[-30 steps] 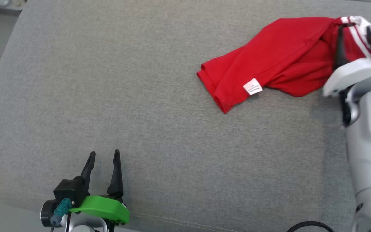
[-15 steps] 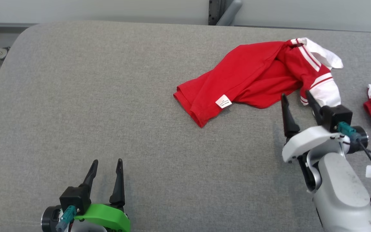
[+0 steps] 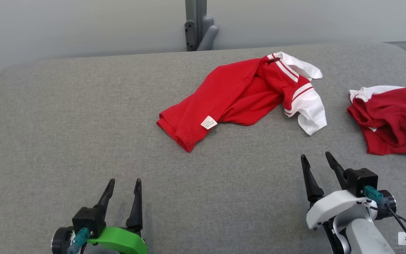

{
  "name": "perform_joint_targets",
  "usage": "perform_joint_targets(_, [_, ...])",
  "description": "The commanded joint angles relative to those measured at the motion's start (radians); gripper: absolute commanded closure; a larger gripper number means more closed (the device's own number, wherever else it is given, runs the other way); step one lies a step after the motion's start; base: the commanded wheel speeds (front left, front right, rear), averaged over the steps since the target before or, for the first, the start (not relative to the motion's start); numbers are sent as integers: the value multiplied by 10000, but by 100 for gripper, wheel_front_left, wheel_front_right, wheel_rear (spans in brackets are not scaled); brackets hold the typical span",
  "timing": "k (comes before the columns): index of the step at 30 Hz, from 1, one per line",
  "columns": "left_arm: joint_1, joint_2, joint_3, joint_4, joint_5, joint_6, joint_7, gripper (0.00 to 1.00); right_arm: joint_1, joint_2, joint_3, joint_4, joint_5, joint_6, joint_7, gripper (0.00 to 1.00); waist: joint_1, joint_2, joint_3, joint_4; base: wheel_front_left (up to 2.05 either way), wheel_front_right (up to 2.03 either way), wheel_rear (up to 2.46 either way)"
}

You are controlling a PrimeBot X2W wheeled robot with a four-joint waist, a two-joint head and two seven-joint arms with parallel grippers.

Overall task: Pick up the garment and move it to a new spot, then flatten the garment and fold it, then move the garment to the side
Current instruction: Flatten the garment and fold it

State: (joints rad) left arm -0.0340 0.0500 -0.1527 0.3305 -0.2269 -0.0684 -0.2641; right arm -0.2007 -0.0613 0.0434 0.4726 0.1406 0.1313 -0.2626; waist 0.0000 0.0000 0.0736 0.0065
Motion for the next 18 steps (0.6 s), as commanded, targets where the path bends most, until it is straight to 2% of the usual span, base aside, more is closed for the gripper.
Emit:
perform_joint_targets(1, [-390, 20, -133, 11, -47, -113, 5, 0, 55, 17, -10, -134, 80, -12, -28, 0, 0, 0, 197, -461, 0, 0, 0])
perform_joint_targets(7, [-1333, 27, -627, 299, 44, -326, 5, 0, -314, 41, 80, -368, 40, -12, -28, 0, 0, 0, 914, -930, 0, 0, 0])
perform_joint_targets(12, [-2360, 27, -1017, 1199, 50, -507, 9, 0, -720, 52, 159, -590, -16, -12, -28, 0, 0, 0, 1542, -1471, 0, 0, 0])
perform_joint_targets(18, [-3202, 30, -1021, 2072, -97, -600, 5, 0, -897, 71, 70, -652, -49, -12, -29, 0, 0, 0, 1968, -2023, 0, 0, 0])
